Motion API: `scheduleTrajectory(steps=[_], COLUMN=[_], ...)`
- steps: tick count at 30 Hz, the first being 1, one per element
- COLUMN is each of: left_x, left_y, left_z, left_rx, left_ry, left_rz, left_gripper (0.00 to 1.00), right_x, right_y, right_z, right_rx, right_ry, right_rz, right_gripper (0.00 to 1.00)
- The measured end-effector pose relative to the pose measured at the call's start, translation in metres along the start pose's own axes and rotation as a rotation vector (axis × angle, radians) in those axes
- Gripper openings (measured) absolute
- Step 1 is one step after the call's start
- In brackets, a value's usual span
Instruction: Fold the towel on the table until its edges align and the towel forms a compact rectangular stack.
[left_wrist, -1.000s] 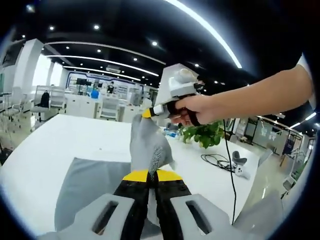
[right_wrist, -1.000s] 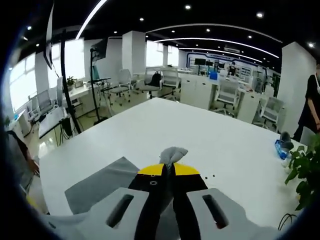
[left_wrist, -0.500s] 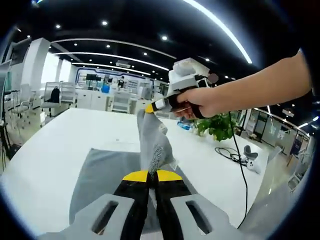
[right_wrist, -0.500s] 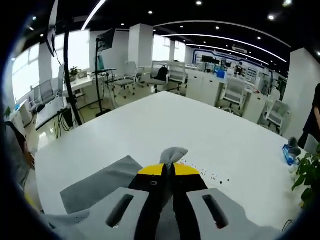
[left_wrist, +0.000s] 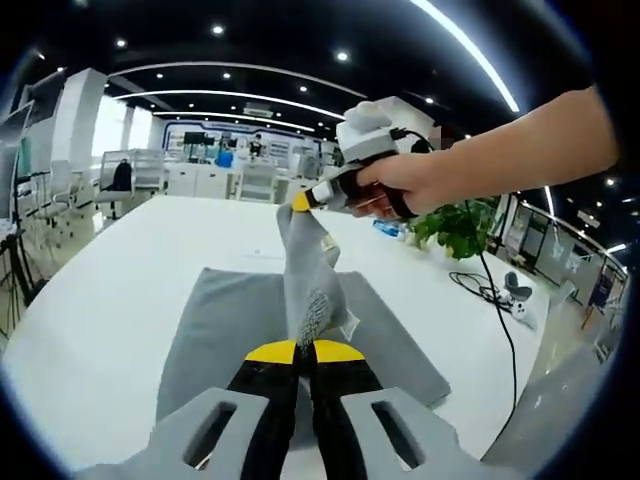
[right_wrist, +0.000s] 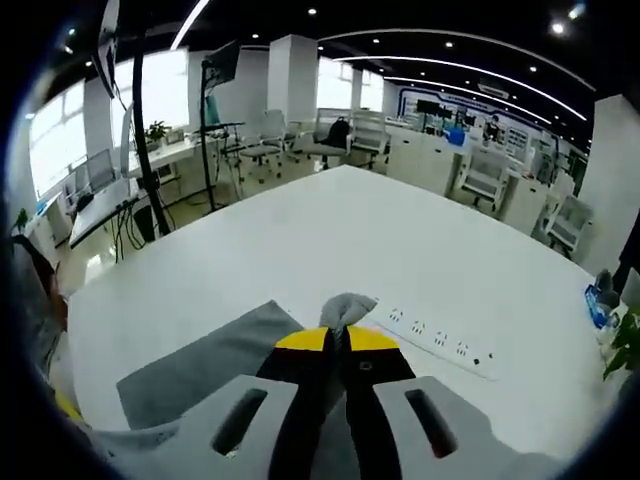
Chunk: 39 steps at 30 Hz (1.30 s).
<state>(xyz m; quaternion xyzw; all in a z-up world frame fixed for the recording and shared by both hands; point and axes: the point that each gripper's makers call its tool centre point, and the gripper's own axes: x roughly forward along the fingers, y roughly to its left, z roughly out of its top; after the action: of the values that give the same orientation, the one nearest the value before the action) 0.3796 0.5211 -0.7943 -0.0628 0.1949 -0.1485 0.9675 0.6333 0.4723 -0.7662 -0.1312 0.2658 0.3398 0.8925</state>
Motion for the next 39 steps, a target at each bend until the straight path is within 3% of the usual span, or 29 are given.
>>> scheduleTrajectory(steps=[21,31,39], left_x=[0.001,0.003,0.000], left_y=[0.036,0.051,0.060], left_z=[-0.064,-0.072,-0.092], left_rx=[-0.059,-0.046,-0.022], left_ry=[0.116,0.156,0.198], left_rz=[0.052,0.062,0.072], left_gripper=[0.04,0.04,0.06], right_x=[0.050,0.080,0.085], right_y=[0.044,0.053,0.059], right_z=[-0.031,-0.037,-0.042], right_rx=[-0.020,-0.035,-0.052], right_ry=[0.051,0.065,0.069], right_rz=[0.063,0.074,0.089], right_gripper=[0.03,0.04,0.05])
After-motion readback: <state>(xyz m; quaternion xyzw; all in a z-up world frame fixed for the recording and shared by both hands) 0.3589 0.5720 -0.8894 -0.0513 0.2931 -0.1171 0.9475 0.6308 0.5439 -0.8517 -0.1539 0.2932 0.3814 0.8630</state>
